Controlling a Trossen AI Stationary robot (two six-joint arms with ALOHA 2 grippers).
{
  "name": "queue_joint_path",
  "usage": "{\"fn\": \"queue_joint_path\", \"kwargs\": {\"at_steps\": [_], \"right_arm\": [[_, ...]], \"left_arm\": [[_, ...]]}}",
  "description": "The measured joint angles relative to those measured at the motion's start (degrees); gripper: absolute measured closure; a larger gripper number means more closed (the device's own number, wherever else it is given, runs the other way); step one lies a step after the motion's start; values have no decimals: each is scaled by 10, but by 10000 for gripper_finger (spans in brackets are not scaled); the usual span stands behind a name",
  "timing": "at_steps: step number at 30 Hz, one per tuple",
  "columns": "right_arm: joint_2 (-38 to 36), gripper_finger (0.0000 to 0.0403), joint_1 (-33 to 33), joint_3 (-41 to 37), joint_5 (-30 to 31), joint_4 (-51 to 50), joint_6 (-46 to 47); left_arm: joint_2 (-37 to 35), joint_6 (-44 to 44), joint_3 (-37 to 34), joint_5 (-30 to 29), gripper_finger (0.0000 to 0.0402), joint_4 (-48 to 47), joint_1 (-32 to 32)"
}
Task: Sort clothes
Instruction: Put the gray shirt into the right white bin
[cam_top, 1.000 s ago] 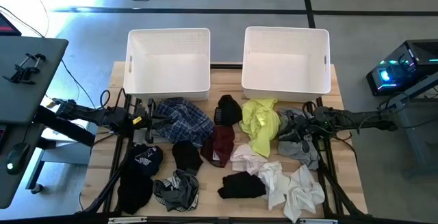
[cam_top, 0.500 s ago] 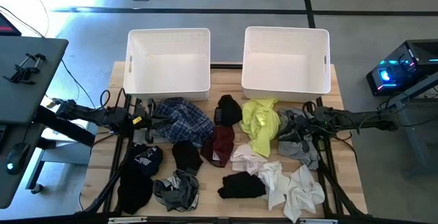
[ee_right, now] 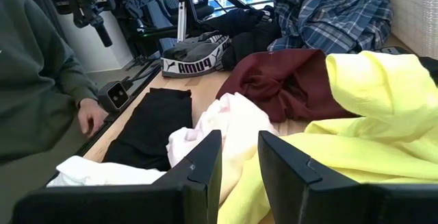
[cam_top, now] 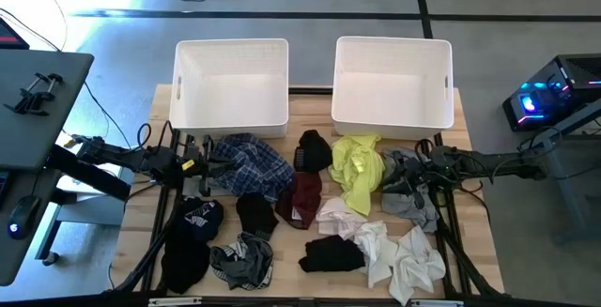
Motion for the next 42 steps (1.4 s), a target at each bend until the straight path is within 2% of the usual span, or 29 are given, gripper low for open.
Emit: {"fn": "queue_joint_path", "kwargs": {"at_steps": [4,6,9,12,14,15,17,24,29,32,34,37,39,42], "right_arm": [[0,319,0,0,5,0,-43],[0,319,0,0,8,10,-25],[0,319,1,0,14,62,110],[0,319,1,0,44,120,264],[1,319,1,0,36,146,306],[3,319,4,0,9,159,306],[7,319,24,0,-45,191,296],[39,319,156,0,-48,379,165],[60,319,228,0,25,400,-9],[72,319,248,0,40,408,-65],[87,319,252,2,96,440,-77],[103,319,252,37,143,393,-73],[119,319,252,76,182,300,-83],[161,316,252,142,281,140,-79]], "left_arm": [[0,0,0,0,401,0,0],[0,0,0,0,401,0,0],[0,0,0,0,401,0,0],[0,0,0,0,401,0,0],[0,0,0,0,401,0,0],[0,0,0,0,401,0,0],[0,0,0,0,401,0,0],[0,0,0,0,401,0,0],[0,0,0,0,401,0,0],[0,0,0,0,401,0,0],[0,0,0,0,401,0,0],[0,0,0,0,401,0,0],[0,0,0,0,401,0,0],[0,0,0,0,401,0,0]]}}
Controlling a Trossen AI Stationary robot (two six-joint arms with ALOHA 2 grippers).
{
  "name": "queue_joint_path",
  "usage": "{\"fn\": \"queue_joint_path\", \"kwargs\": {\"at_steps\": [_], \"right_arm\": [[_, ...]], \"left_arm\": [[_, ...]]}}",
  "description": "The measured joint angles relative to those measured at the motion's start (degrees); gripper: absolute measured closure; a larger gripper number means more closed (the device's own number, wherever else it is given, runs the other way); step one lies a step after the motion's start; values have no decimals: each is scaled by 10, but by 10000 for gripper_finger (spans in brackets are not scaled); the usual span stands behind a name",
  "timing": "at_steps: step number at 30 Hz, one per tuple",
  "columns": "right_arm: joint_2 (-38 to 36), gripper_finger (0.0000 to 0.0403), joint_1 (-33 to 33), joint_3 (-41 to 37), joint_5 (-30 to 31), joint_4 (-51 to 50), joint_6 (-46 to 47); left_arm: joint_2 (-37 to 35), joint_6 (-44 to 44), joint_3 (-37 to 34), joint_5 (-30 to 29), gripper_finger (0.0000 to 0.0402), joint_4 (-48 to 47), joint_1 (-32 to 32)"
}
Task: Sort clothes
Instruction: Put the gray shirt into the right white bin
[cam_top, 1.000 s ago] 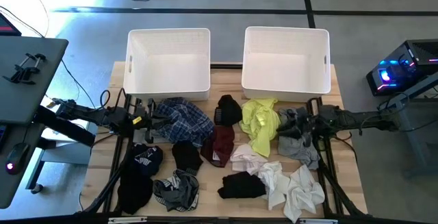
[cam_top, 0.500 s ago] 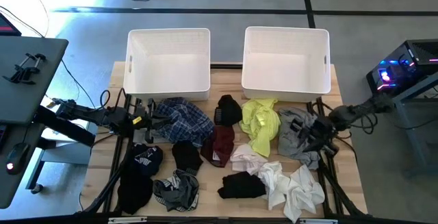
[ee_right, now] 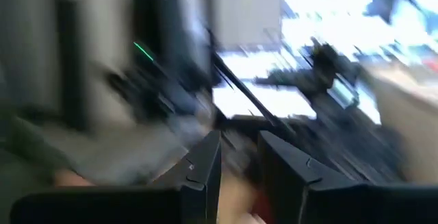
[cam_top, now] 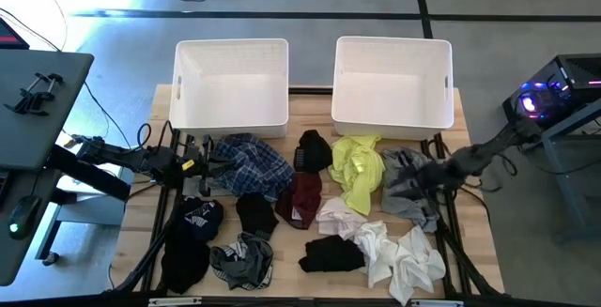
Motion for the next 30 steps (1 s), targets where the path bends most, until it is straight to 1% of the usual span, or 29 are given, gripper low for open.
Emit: {"fn": "queue_joint_path", "kwargs": {"at_steps": [3,5,10,15,17,22,26,30], "right_arm": [[54,306,0,62,71,-132,39],[94,295,0,98,91,-201,77],[188,252,0,165,92,-320,169],[267,195,0,228,90,-465,246],[294,171,0,253,79,-529,281],[345,129,0,288,-3,-656,383],[376,121,0,276,-30,-705,461],[404,120,0,250,-40,-716,498]], "left_arm": [[0,0,0,0,401,0,0],[0,0,0,0,401,0,0],[0,0,0,0,401,0,0],[0,0,0,0,401,0,0],[0,0,0,0,401,0,0],[0,0,0,0,401,0,0],[0,0,0,0,401,0,0],[0,0,0,0,401,0,0]]}}
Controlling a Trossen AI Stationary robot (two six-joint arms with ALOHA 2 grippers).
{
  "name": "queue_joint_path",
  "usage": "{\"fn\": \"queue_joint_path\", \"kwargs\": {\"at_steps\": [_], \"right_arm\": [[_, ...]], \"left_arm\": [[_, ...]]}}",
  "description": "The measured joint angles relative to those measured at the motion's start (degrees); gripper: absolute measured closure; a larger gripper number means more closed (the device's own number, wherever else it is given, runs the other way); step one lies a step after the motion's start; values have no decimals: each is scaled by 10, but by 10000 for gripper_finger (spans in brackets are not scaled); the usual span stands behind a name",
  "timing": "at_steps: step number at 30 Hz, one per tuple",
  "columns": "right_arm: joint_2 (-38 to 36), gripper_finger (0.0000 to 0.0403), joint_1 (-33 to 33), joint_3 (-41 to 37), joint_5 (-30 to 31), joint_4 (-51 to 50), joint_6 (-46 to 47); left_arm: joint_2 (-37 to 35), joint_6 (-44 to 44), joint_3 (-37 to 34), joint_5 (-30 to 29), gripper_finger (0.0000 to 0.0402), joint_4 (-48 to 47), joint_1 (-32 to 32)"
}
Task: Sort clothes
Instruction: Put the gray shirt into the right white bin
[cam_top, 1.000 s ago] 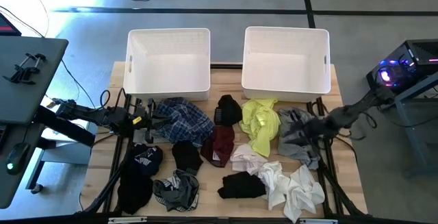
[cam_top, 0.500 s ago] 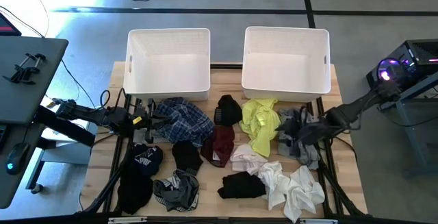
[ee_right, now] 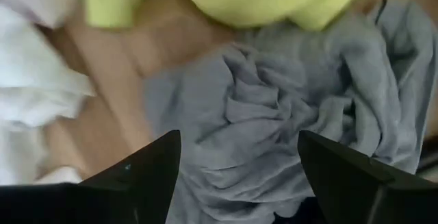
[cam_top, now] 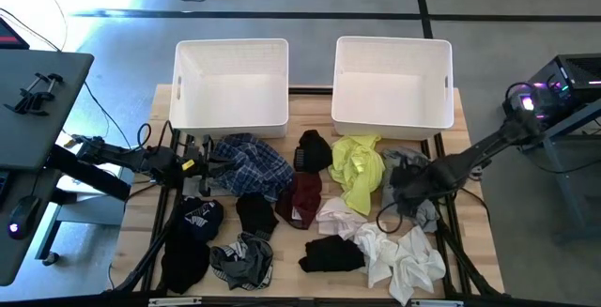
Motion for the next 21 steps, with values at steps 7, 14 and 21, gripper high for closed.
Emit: {"fn": "queue_joint_path", "kwargs": {"at_steps": [7,14,21], "right_arm": [[47,122,-7,-40,-5,18,-2],[101,153,-38,-84,-27,116,-35],[144,224,-57,-98,-56,164,-52]], "left_arm": [[0,0,0,0,401,0,0],[0,0,0,0,401,0,0],[0,0,0,0,401,0,0]]}}
